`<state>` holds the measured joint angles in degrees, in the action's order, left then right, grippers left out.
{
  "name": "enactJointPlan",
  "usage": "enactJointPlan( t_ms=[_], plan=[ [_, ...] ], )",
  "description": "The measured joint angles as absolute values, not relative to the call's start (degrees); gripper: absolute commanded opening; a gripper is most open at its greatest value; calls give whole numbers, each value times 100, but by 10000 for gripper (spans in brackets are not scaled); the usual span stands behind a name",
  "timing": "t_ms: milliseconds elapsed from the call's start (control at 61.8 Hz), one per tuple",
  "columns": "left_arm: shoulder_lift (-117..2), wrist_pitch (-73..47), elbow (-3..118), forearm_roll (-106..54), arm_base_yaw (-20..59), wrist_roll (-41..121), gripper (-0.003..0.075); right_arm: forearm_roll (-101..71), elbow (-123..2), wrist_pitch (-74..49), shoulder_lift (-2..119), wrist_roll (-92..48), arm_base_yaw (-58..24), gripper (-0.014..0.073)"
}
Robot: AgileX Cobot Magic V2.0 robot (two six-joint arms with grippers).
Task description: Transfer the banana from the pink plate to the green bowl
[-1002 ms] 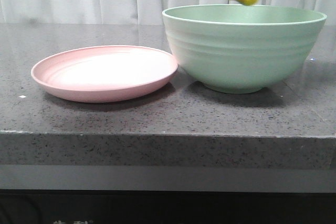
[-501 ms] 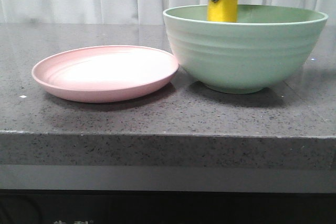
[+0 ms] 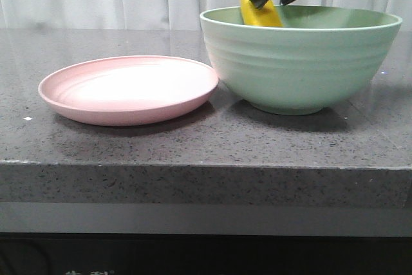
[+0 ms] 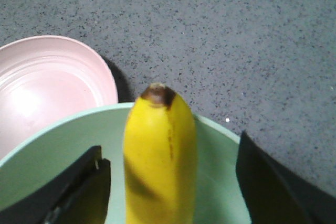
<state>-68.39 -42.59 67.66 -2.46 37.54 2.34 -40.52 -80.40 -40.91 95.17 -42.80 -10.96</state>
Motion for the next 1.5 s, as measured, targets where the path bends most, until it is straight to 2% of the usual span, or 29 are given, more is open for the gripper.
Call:
enactJointPlan(
  t_ms=[129, 243, 453, 550, 614, 808, 970, 1294, 1504],
  plan=[
    [-6839, -4259, 6766, -218, 3754, 234, 564, -3577, -8040, -4194, 9221, -3568, -1096, 506],
    [-6839, -4259, 6766, 74, 3750, 0, 493, -2977, -8052, -4526, 8770, -2347, -1068, 388],
    [-6839, -4259, 6766, 601, 3250, -554, 220, -1576, -8219, -5441, 8244, -528, -935, 37],
    [-6839, -4259, 6766, 636, 2842, -597, 66, -1259, -8220, -5676, 8217, -359, -926, -63],
    [-6839, -4259, 6766, 647, 2581, -618, -16, -1162, -8220, -5787, 8217, -321, -926, -64],
    [-6757, -4246, 6756, 612, 1726, -629, -18, -1045, -8187, -5812, 8022, -298, -926, -65],
    [-6255, -3954, 6345, 536, 1394, -637, -18, -1032, -7619, -5235, 7320, -298, -926, -65],
    [-4036, -2665, 4428, 243, 1364, -663, -18, -1032, -4893, -3404, 4688, -298, -926, -69],
    [-2356, -2266, 3052, 222, 1350, -663, -18, -1032, -3105, -2421, 2843, -298, -926, -69]
  ],
)
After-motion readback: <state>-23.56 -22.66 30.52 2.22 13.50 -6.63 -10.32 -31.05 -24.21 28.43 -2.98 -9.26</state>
